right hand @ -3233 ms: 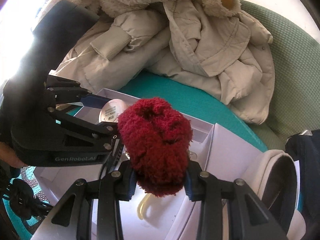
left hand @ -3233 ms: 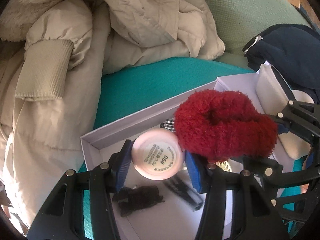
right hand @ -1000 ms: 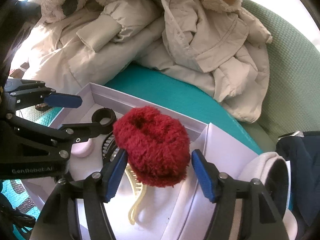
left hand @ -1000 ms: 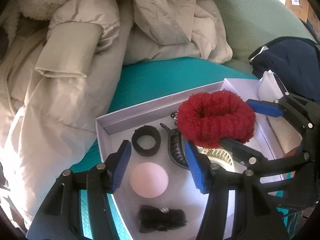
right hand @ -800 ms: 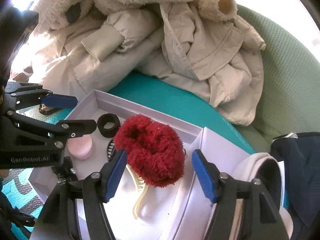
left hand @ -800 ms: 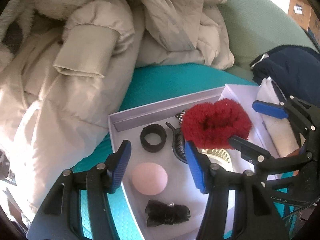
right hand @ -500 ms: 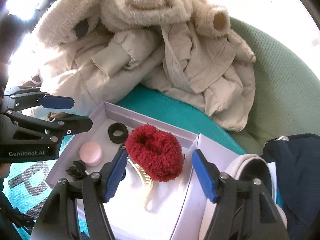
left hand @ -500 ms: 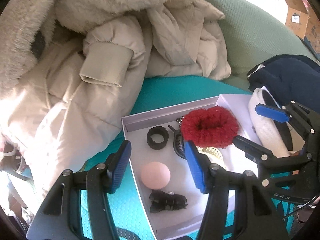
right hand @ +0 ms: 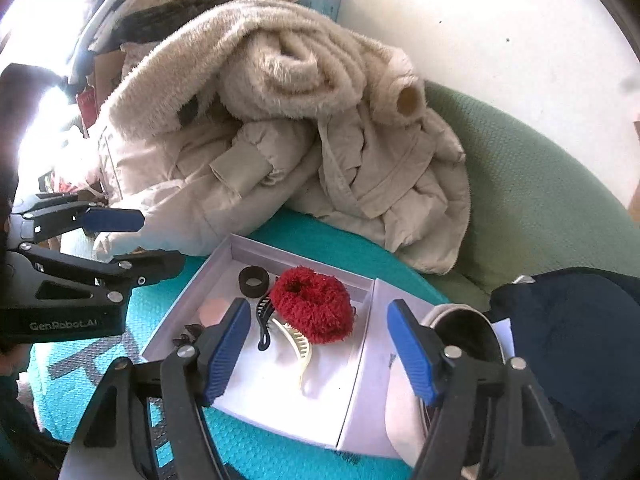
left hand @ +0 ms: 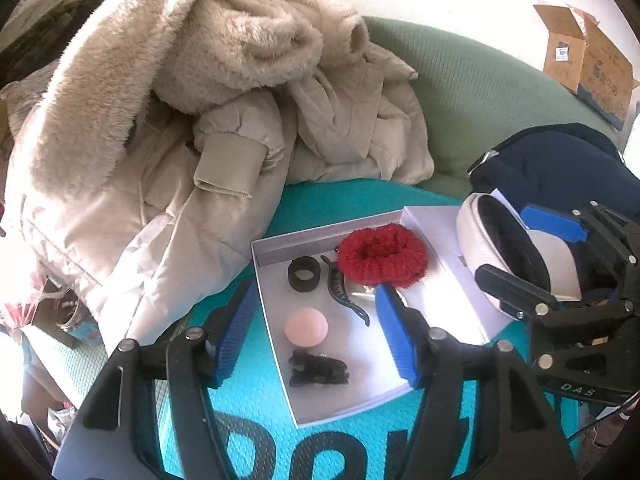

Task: Organize objects

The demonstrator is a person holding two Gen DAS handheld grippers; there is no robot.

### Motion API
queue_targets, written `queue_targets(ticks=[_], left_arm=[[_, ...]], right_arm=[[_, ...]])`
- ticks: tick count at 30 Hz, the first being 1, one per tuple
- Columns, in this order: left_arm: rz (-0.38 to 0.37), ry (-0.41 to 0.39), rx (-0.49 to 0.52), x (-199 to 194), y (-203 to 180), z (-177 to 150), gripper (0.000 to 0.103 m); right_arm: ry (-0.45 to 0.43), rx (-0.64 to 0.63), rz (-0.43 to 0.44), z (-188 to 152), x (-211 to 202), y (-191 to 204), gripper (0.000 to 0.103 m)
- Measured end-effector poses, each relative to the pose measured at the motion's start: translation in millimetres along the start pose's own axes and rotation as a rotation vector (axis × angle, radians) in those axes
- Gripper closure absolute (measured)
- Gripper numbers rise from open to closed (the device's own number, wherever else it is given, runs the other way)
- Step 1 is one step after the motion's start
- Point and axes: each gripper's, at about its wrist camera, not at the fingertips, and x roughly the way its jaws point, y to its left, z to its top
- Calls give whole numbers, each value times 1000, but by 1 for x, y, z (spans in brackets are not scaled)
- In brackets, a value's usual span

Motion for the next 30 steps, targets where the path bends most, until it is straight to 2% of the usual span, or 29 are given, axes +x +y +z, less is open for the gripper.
queue_targets(ticks=[11, 18, 30], left_arm=[[36, -48, -15, -52, -7, -26, 40], [60, -57, -15, -79, -12, -57, 36], [116, -53, -52, -110, -17, -110, 30]], right_arm=[[-25, 15, -6, -20, -49, 10, 32], [-37, 45, -42, -44, -71, 20, 31], [-34, 115, -9, -86, -94, 31, 29]])
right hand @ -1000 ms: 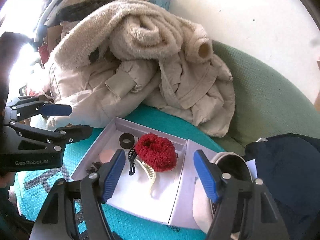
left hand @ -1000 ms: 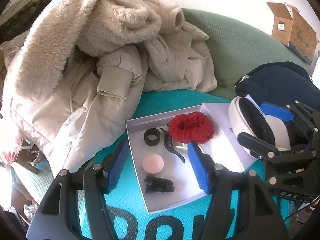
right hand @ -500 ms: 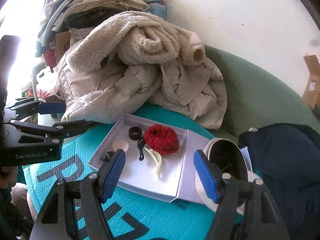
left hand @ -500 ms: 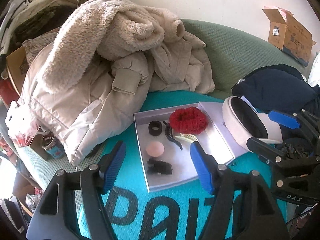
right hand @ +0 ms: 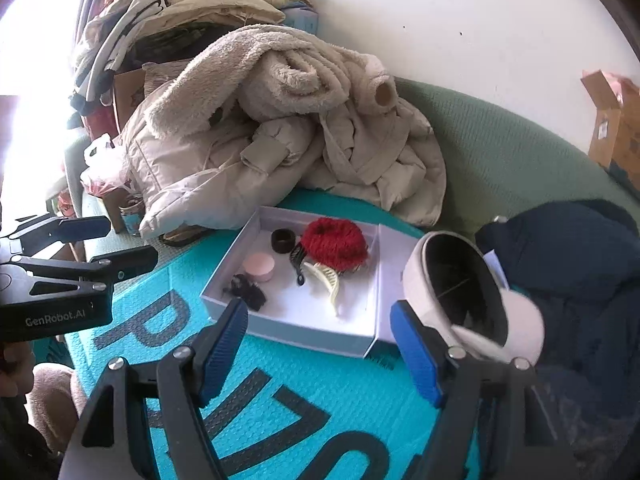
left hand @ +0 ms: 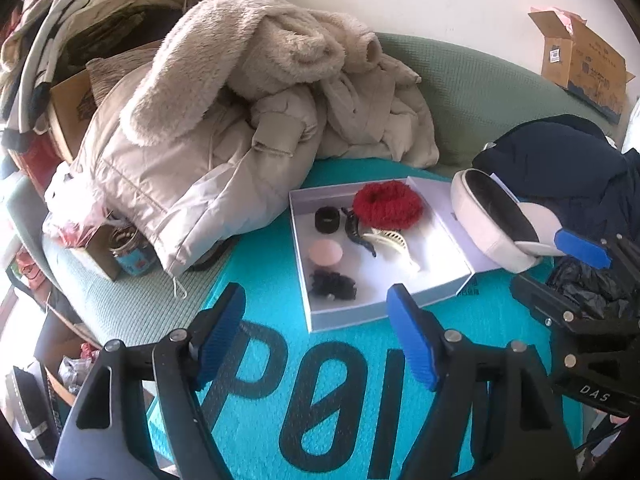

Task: Organize objects

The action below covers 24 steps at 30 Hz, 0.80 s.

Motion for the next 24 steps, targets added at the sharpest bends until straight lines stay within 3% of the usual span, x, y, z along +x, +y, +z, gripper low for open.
queue_targets(ticks=[14, 24], left_arm=[[26, 38, -54, -13, 3, -50, 27], [33, 75, -83, -6, 9, -62, 27]], right_arm=[[19, 12, 31, -34, -7, 11, 29], [32, 2, 34, -39, -6, 15, 29]])
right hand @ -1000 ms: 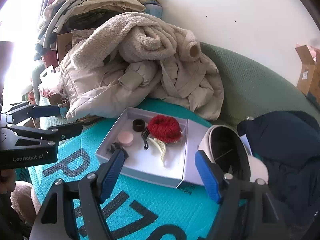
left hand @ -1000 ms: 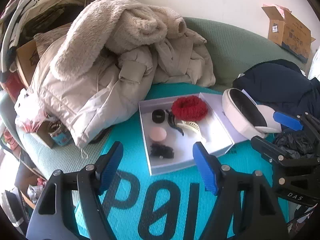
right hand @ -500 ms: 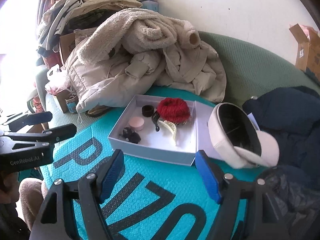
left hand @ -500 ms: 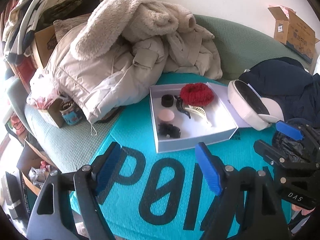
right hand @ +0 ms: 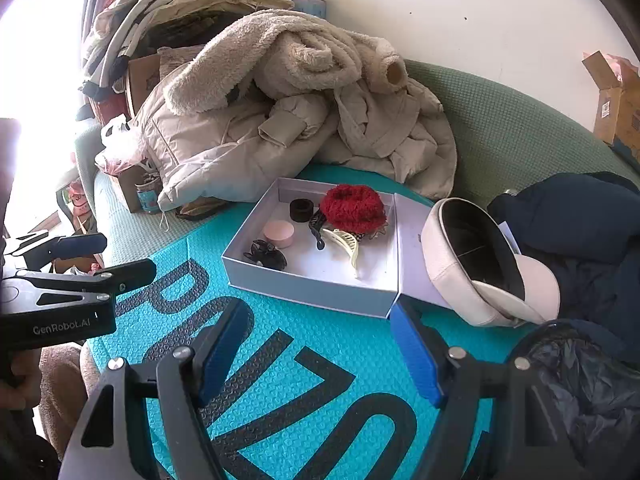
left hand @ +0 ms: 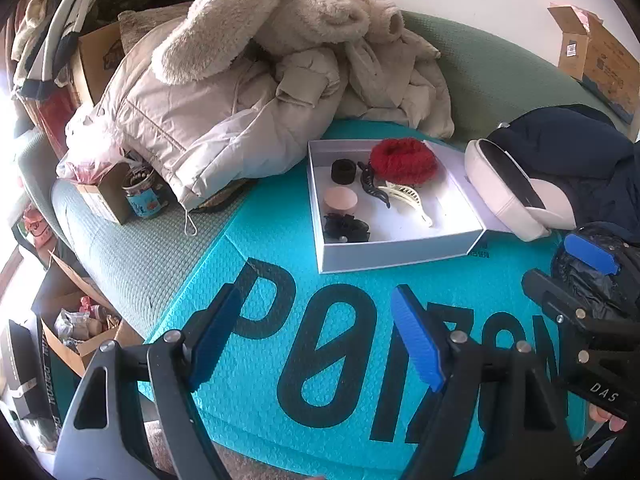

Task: Organize objects

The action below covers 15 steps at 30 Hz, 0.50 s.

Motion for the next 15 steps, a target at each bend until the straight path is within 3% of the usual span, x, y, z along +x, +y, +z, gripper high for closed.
queue_targets(ticks=[15], left_arm=[[-3, 18, -4, 4, 3, -3, 27]], right_arm=[[11, -21, -10, -1, 4, 4, 29]])
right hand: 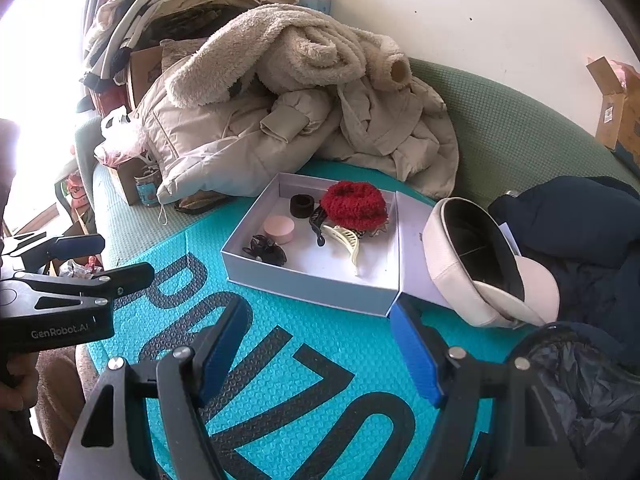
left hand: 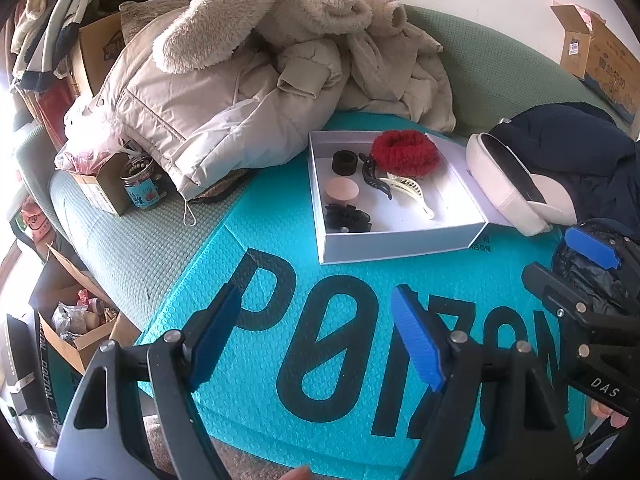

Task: Organize objects

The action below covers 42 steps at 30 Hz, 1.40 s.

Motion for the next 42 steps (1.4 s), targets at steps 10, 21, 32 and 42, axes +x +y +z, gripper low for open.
queue_targets(ticks=[10, 21, 32, 42], left_arm=[[-3, 17, -6, 2, -1, -4, 27], [-3, 21, -8, 2, 0, -4, 27], [-4, 29, -10, 3, -3, -8, 27], [-4, 32, -12, 1, -2, -9, 27]], right_arm=[[7, -3, 3, -2, 2, 0, 29], [12, -3, 2, -2, 3, -1, 29], [18, -4, 0, -4, 5, 0, 29], [20, -4, 0, -5, 5, 0, 29]])
